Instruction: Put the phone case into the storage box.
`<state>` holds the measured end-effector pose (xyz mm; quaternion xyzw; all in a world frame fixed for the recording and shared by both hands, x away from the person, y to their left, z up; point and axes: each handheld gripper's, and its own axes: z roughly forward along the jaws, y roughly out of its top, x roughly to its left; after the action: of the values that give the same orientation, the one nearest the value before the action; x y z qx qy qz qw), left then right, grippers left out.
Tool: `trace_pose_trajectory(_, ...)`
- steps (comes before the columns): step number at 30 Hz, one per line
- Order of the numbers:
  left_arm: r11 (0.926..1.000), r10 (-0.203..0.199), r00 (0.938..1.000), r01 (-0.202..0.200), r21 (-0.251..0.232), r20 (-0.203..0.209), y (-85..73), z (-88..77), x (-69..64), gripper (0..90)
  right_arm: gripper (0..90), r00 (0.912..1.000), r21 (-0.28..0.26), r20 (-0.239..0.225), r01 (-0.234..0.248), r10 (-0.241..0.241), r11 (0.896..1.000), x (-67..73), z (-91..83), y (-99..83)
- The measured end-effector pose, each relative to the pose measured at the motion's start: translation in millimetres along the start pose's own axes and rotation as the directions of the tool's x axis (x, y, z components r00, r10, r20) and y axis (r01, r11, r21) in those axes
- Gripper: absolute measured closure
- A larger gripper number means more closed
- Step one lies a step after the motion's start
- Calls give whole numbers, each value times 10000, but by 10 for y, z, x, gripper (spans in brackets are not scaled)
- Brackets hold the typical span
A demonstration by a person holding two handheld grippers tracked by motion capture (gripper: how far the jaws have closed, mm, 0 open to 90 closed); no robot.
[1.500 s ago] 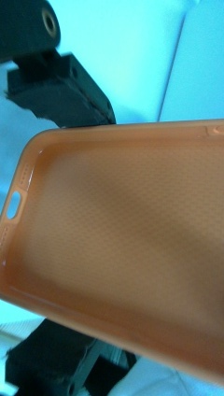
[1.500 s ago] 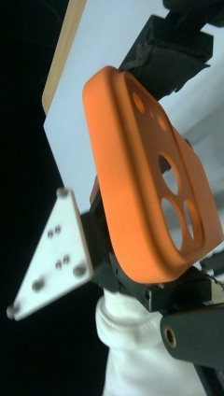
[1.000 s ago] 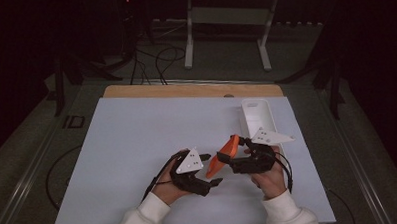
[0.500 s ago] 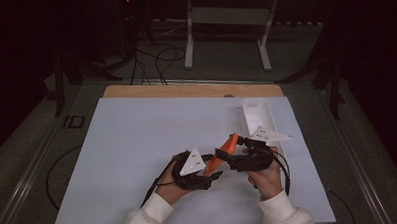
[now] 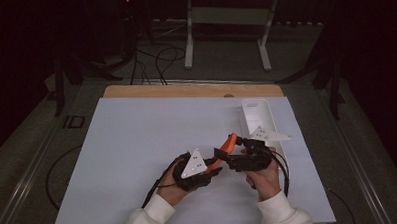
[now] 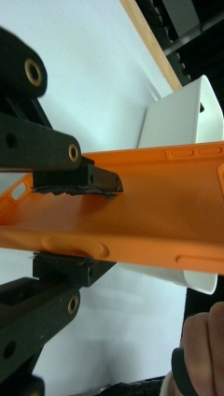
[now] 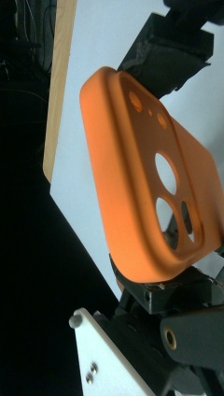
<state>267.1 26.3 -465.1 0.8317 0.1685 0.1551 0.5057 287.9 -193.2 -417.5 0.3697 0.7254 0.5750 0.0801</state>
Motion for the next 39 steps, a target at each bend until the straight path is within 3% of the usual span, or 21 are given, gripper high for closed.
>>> trace_pose_trajectory(3, 10000, 56, 9998, -56, -3, -164, 3, -5, -4, 705, 183, 10000, -52, 48, -69, 69, 10000, -7, -2, -3)
trace_pose_trajectory(4, 9999, 148, 9983, -149, -6, -569, 15, -5, -40, 733, 179, 9997, -78, 127, -227, 228, 9997, -22, -1, -3)
trace_pose_trajectory(7, 9996, 270, 9939, -273, -9, -1067, 23, 1, -68, 766, 176, 9988, -253, 289, -377, 385, 9990, -23, 2, -6)
trace_pose_trajectory(8, 9996, 270, 9939, -273, -9, -1067, 23, 1, -68, 780, 176, 9988, -253, 289, -377, 385, 9990, -23, 2, -6)
trace_pose_trajectory(9, 9993, 379, 9904, -377, 44, -1328, 26, 5, -83, 780, 175, 9983, -293, 351, -449, 459, 9986, -21, 6, -6)
trace_pose_trajectory(11, 9992, 392, 9893, -391, 33, -1407, 27, 8, -90, 794, 173, 9971, -330, 426, -616, 630, 9976, -35, 11, -9)
trace_pose_trajectory(13, 9991, 425, 9844, -423, 50, -1707, 30, 17, -109, 798, 172, 9959, -368, 476, -756, 773, 9965, -41, 16, -13)
trace_pose_trajectory(20, 9997, 4, 9870, -42, -229, -1609, 48, 18, -106, 804, 155, 9932, -698, 423, -1049, 1080, 9920, -58, 14, -12)
trace_pose_trajectory(21, 9993, -208, 9881, 158, -340, -1523, 50, 1, -88, 805, 150, 9934, -793, 305, -1076, 1103, 9910, -62, 10, -12)
trace_pose_trajectory(27, 9978, -498, 9891, 432, -501, -1389, 53, -28, -61, 806, 116, 9962, -1116, 107, -853, 870, 9901, -46, -15, -5)
trace_pose_trajectory(31, 9947, -836, 9877, 749, -699, -1318, 49, -41, -47, 806, 93, 9971, -1484, 123, -731, 758, 9862, -29, -42, -7)
trace_pose_trajectory(39, 9878, -1282, 9866, 1180, -1016, -1007, 44, -46, -33, 806, 103, 9940, -1770, -181, -1093, 1078, 9781, -64, -68, -4)
